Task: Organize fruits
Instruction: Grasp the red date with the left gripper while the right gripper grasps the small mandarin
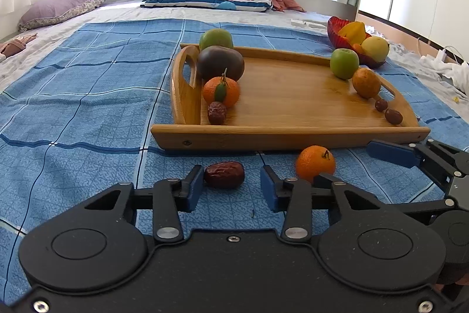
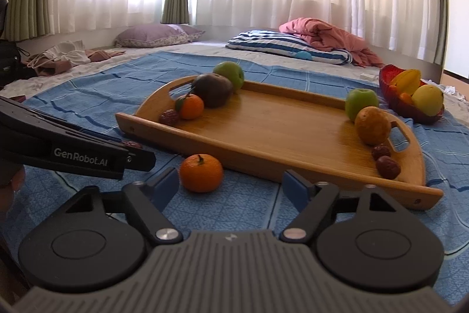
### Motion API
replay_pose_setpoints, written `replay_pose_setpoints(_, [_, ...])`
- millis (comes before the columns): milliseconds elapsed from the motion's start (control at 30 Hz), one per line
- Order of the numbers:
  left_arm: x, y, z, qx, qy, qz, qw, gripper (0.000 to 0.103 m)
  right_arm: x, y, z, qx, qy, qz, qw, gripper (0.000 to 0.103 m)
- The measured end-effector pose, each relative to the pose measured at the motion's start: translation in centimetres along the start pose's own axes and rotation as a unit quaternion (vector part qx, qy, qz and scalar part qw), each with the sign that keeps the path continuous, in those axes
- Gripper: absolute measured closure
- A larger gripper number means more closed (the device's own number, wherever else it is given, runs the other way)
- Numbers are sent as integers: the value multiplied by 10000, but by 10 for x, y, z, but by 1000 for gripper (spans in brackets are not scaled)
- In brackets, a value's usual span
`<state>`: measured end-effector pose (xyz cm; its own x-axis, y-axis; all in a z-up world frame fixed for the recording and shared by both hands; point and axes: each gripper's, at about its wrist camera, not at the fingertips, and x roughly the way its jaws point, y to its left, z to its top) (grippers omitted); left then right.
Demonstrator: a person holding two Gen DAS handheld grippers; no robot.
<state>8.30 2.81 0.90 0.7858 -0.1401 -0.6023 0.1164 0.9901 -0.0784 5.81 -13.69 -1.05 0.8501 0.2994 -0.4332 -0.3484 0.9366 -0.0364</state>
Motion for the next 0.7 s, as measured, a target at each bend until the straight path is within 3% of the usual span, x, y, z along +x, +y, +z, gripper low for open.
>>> replay_pose_setpoints(200, [2, 0, 1, -6, 28, 15, 10000, 74, 3, 5, 1, 51, 39, 172, 9998, 29])
replay_pose_setpoints(700, [5, 0, 1, 23, 35, 3, 10000, 75, 13, 14, 7, 27, 175, 300, 9994, 53])
